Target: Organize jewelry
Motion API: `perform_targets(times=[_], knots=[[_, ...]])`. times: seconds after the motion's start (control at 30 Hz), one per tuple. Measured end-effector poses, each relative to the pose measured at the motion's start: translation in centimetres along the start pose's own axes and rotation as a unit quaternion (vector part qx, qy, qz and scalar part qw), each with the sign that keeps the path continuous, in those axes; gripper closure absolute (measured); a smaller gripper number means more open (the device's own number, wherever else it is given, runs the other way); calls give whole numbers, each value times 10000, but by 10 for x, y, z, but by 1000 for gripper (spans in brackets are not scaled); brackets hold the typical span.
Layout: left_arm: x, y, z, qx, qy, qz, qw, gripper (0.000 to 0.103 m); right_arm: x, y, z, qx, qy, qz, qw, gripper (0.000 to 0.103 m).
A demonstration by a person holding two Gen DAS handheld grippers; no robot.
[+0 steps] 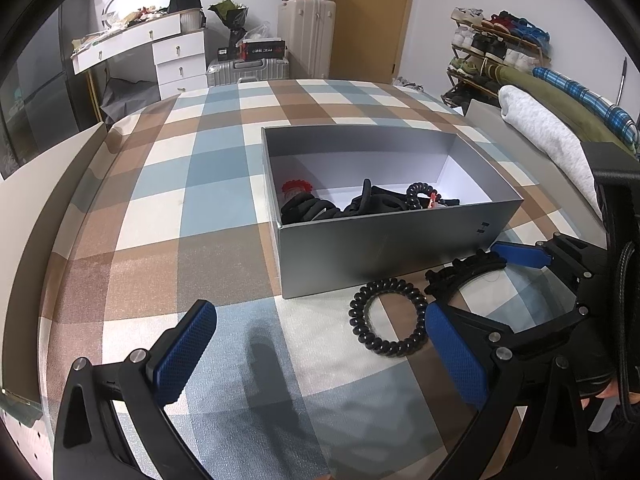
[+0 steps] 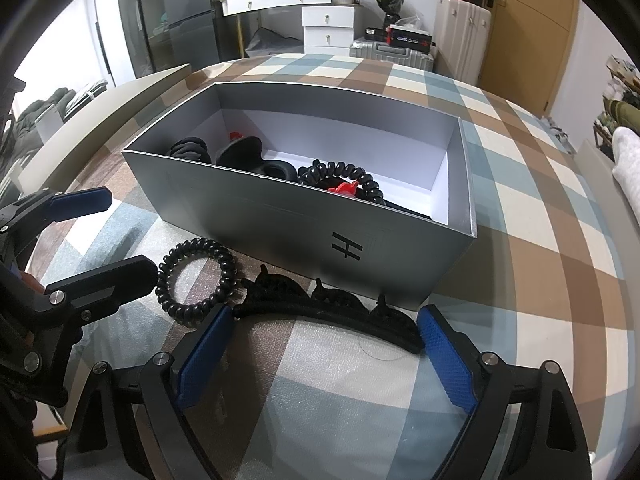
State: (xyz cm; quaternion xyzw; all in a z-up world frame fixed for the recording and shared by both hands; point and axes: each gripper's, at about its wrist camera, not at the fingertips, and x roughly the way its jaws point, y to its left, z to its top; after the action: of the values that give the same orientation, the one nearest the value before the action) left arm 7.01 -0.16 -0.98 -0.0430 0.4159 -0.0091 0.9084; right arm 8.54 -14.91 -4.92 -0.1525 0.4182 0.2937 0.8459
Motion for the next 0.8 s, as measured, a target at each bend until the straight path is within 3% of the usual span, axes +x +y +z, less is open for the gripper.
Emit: perform_targets(times=[0.8], knots=[[4,1,-3,-18,112,-96,9999,1,-23,-14,-6,146,-173,276,9994,11]])
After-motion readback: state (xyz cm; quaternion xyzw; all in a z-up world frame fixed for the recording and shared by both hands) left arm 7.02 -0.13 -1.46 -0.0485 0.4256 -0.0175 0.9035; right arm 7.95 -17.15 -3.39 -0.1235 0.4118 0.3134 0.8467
